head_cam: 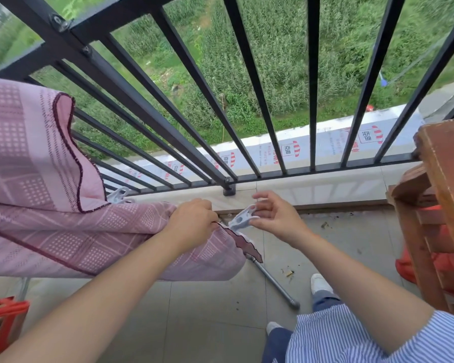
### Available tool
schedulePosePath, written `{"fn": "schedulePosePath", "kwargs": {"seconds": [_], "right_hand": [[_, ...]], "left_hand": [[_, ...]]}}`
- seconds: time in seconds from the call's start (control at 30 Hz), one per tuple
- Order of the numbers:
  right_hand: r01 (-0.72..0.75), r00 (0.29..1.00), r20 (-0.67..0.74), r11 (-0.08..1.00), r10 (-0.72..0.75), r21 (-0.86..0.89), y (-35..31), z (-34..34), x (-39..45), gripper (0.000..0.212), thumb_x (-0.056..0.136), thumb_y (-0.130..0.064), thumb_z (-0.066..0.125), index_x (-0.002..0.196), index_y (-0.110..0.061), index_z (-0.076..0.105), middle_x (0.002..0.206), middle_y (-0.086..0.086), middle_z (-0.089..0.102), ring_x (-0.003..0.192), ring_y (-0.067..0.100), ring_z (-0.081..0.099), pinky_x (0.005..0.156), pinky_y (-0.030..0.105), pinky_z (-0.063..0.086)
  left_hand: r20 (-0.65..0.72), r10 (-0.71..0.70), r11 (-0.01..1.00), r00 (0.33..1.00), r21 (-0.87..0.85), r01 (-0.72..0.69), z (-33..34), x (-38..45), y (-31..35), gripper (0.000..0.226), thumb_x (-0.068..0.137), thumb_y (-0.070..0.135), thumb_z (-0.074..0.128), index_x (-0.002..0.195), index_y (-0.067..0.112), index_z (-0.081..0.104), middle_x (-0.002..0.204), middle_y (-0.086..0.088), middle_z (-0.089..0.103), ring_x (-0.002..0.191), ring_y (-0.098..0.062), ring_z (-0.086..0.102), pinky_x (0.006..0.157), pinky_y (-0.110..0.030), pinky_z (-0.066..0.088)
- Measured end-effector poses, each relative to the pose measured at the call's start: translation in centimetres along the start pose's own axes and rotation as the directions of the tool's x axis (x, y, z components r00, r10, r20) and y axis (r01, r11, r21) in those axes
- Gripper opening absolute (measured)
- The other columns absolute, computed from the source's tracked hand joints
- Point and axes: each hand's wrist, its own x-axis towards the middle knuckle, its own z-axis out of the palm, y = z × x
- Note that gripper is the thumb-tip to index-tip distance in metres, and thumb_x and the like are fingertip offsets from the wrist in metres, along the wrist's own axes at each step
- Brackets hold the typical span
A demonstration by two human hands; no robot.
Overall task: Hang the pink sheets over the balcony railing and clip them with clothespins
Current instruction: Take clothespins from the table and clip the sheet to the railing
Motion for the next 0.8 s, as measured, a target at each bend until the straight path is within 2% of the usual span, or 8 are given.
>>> {"fn": "schedulePosePath", "kwargs": {"seconds": [0.13,0.23,0.37,0.5,0.6,0.67,0.73,0.8], "right_hand": [[0.091,0.994,-0.048,0.991,-0.096,-0.102,-1.3,1.4,-1.0,0.032,0.067,0.007,0.072,0.099,0.002,0.067,0.09,0.007,0.066,0.072,0.002,0.064,0.071,0.006,0.05],[0.108,0.988,-0.1,0.992,-0.114,-0.066,-1.5,1.5,-1.2,0.025,0.067,0.007,0.072,0.091,0.005,0.068,0.083,0.007,0.066,0.056,-0.012,0.059,0.063,0.003,0.049],[0.053,0.997,-0.057,0.999,-0.052,0.008,-0.9,2.4,-1.3,0.025,0.069,0.012,0.068,0.094,0.009,0.065,0.094,0.023,0.068,0.062,0.003,0.06,0.063,0.01,0.05],[-0.006,1.0,-0.006,0.993,0.007,0.117,0.8,3.5,-1.2,0.039,0.073,0.013,0.064,0.11,0.003,0.057,0.109,0.017,0.062,0.093,0.019,0.061,0.078,0.009,0.049],[-0.022,0.999,0.048,0.998,0.025,-0.058,2.3,2.8,-1.4,0.065,0.075,0.0,0.067,0.132,-0.013,0.039,0.125,-0.001,0.048,0.117,0.011,0.045,0.098,0.016,0.038],[-0.032,0.999,-0.015,0.971,0.03,-0.236,3.4,1.7,-2.2,0.068,0.076,-0.009,0.069,0.135,-0.017,0.036,0.135,-0.001,0.043,0.126,0.012,0.038,0.106,0.026,0.03],[-0.035,0.99,-0.141,0.903,-0.028,-0.427,4.2,0.1,-3.8,0.056,0.08,-0.013,0.064,0.132,-0.013,0.042,0.139,0.006,0.044,0.128,0.017,0.039,0.105,0.025,0.028],[-0.08,0.964,-0.25,0.808,-0.086,-0.584,4.9,-1.9,-6.0,0.048,0.083,-0.014,0.06,0.129,-0.01,0.046,0.138,0.008,0.046,0.129,0.021,0.039,0.106,0.026,0.026]], "left_hand": [[-0.019,0.016,1.0,1.0,-0.003,-0.017,0.0,0.1,0.4,0.029,0.091,0.026,0.041,0.106,0.016,0.065,0.1,-0.005,0.058,0.101,-0.024,0.05,0.081,-0.037,0.043],[-0.035,0.009,1.0,0.999,0.024,-0.008,-0.1,0.1,0.7,0.031,0.092,0.027,0.039,0.109,0.02,0.064,0.099,-0.004,0.058,0.098,-0.023,0.05,0.077,-0.035,0.04],[-0.127,0.069,0.997,0.99,-0.016,-0.072,-0.3,-0.2,1.1,0.03,0.091,0.027,0.043,0.095,0.012,0.069,0.094,-0.006,0.06,0.093,-0.023,0.054,0.077,-0.034,0.045],[-0.253,0.302,0.953,0.919,0.089,-0.288,-0.7,-0.7,1.3,0.014,0.072,0.016,0.065,0.062,0.007,0.071,0.06,-0.006,0.062,0.058,-0.023,0.061,0.05,-0.022,0.047],[-0.138,0.232,0.954,0.963,0.226,-0.198,-0.3,-0.6,0.6,0.019,0.085,0.028,0.056,0.092,0.016,0.068,0.091,0.0,0.064,0.09,-0.021,0.058,0.077,-0.028,0.041],[-0.169,0.283,0.923,0.944,0.315,-0.22,0.0,-0.7,0.6,0.022,0.067,0.035,0.074,0.083,0.019,0.07,0.081,0.004,0.068,0.08,-0.017,0.064,0.073,-0.026,0.048],[-0.249,0.335,0.907,0.909,0.348,-0.238,0.8,-0.5,1.8,0.03,0.049,0.032,0.083,0.073,0.019,0.07,0.073,0.005,0.069,0.069,-0.017,0.066,0.066,-0.024,0.052],[-0.291,0.353,0.902,0.889,0.357,-0.242,1.6,0.2,3.9,0.037,0.053,0.03,0.08,0.086,0.016,0.069,0.089,-0.003,0.071,0.085,-0.02,0.067,0.074,-0.027,0.053]]}}
